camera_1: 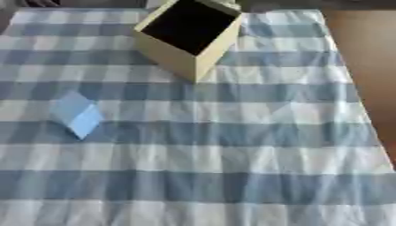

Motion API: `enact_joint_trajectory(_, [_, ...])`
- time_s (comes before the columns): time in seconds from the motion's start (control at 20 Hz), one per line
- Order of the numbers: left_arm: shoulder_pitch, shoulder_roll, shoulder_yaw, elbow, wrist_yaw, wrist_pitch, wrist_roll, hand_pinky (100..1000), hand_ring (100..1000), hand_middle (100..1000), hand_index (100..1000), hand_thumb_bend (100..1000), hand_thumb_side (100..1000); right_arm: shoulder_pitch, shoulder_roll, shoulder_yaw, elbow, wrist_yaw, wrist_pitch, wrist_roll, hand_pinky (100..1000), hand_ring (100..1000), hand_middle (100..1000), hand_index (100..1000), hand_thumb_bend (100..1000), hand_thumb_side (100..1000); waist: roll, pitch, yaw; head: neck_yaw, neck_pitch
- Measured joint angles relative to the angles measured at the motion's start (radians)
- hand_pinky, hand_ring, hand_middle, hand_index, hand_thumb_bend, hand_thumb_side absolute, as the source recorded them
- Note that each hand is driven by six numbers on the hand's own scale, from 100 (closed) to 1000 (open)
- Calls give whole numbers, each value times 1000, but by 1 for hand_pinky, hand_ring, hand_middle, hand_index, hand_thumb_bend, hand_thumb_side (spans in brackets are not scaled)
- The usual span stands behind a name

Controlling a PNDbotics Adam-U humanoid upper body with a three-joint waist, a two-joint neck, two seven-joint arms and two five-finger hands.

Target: Pick up objects on the table and place them in the box.

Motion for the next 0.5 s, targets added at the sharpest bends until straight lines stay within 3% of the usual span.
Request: enact_joint_trajectory(0.5, [3, 2, -1, 0, -21, -3, -10, 588, 732, 754, 808, 155, 638, 0, 0, 0, 0, 0, 1, 1, 740, 757, 714, 852, 100, 924, 2, 0, 0, 0, 0])
